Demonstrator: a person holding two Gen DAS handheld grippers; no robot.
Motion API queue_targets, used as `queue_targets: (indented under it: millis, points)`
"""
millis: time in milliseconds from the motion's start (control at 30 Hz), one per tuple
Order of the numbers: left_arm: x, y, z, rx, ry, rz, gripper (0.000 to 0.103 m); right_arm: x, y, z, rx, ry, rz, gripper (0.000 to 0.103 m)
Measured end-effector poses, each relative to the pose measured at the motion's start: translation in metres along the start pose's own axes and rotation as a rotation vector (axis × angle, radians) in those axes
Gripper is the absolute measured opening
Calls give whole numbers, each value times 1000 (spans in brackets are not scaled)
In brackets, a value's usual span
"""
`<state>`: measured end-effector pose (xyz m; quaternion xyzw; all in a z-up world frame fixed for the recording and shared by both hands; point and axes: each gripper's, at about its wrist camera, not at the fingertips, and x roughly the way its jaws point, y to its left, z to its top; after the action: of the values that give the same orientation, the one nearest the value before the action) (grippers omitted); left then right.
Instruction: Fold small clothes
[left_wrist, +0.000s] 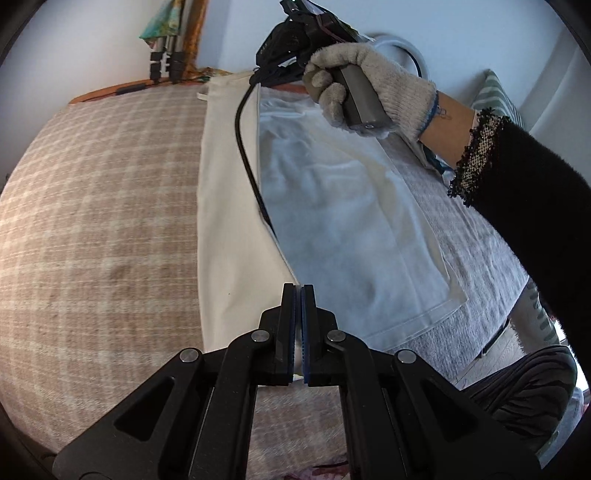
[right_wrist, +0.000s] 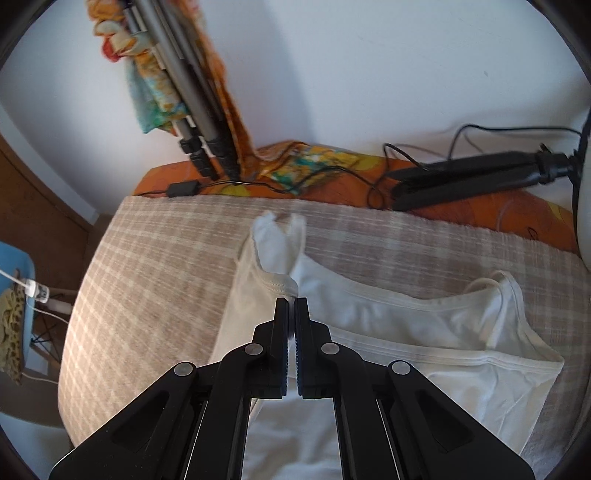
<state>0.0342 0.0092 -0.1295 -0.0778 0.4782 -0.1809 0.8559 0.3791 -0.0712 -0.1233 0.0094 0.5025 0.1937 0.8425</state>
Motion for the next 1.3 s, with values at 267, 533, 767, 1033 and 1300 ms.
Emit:
queue_targets:
  millis: [267, 533, 767, 1033, 1300]
  points:
    - [36, -14, 5, -17, 63, -32, 0, 31, -12, -6, -21, 27, -42, 2]
    - [41, -25, -3, -1, 113, -100, 22, 6, -28, -14, -40, -20, -95, 35]
    - [6, -47, -22, 102, 59, -174, 30, -95, -69, -50, 0, -150, -123, 36]
    - [-20, -38, -42, 118, -45, -70, 30, -192, -100, -140, 53, -264, -84, 37]
    - [-23, -61, -46, 238, -180, 45, 30, -237, -122, -200, 83, -329, -70, 37]
